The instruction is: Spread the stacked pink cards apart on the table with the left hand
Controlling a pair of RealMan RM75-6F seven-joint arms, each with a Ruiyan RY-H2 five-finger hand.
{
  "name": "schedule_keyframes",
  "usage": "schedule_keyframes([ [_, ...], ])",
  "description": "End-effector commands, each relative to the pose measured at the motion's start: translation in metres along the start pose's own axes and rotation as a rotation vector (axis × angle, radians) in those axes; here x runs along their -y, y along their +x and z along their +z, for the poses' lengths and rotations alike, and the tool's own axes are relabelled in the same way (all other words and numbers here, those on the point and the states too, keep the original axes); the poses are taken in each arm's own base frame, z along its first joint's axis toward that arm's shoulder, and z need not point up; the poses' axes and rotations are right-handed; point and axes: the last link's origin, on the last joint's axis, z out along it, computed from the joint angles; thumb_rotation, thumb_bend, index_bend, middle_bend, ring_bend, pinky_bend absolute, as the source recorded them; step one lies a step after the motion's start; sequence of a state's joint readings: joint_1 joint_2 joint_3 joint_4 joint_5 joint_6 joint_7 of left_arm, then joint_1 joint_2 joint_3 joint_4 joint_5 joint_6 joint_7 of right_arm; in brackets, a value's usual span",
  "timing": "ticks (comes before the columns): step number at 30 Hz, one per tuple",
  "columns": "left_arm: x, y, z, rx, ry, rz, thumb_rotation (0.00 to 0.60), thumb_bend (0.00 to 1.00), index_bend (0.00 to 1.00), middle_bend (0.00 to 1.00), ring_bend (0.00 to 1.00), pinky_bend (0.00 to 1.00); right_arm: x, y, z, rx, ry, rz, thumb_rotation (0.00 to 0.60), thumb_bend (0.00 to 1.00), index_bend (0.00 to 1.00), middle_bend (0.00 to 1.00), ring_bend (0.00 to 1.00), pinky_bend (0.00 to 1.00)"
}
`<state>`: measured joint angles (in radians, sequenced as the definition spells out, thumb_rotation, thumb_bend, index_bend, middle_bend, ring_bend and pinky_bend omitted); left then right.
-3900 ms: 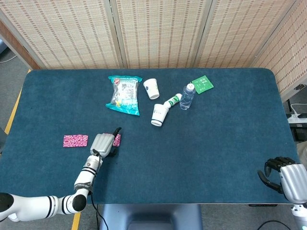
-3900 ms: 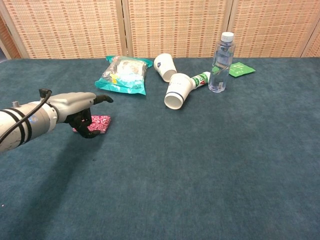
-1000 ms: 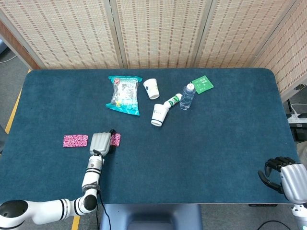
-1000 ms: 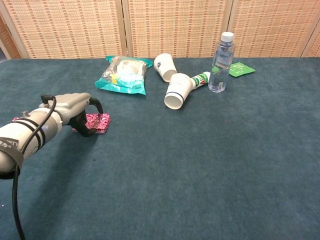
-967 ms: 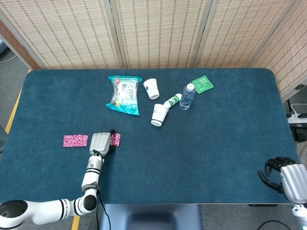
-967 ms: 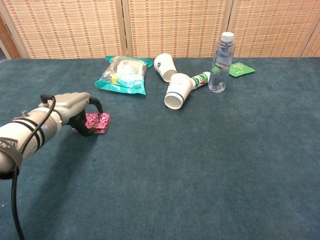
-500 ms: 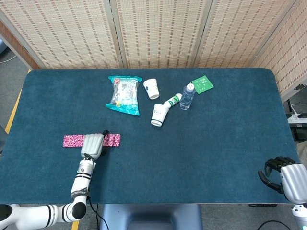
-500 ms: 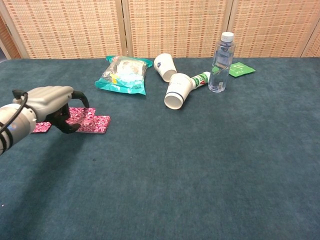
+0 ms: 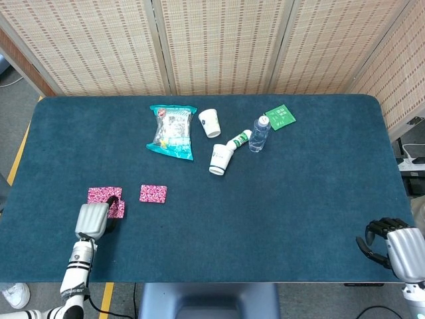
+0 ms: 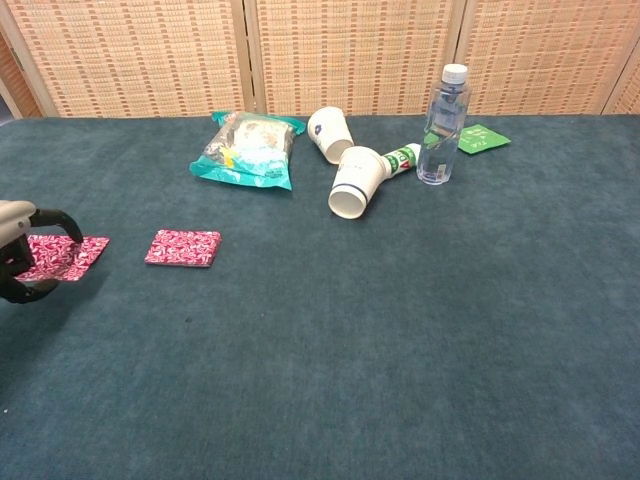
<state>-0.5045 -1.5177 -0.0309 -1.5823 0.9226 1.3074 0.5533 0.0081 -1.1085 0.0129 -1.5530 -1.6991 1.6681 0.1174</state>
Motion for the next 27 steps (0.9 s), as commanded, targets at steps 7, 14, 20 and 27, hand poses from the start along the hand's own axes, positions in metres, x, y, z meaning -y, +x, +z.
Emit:
schedule_keyframes([
  [7, 0.011, -0.008, -0.011, 0.018, 0.017, -0.011, 0.600, 0.39, 0.42, 1.00, 1.00, 1.00, 0.000, 0.000, 0.001, 0.000, -0.002, -0.003, 0.600, 0.24, 0.75, 0.68, 0.56, 0.58],
  [14, 0.018, -0.019, -0.015, 0.036, 0.032, -0.013, 0.600, 0.39, 0.40, 1.00, 1.00, 1.00, 0.000, 0.000, 0.001, -0.002, -0.004, -0.003, 0.600, 0.24, 0.75, 0.68, 0.56, 0.58],
  [20, 0.019, -0.025, -0.015, 0.046, 0.035, -0.012, 0.600, 0.39, 0.34, 1.00, 1.00, 1.00, 0.000, -0.001, 0.001, 0.000, -0.006, -0.007, 0.600, 0.25, 0.75, 0.68, 0.56, 0.58],
  [27, 0.017, -0.022, -0.016, 0.039, 0.026, -0.011, 0.600, 0.38, 0.11, 1.00, 1.00, 1.00, 0.000, -0.001, 0.001, 0.002, -0.007, -0.005, 0.600, 0.24, 0.75, 0.68, 0.56, 0.58],
])
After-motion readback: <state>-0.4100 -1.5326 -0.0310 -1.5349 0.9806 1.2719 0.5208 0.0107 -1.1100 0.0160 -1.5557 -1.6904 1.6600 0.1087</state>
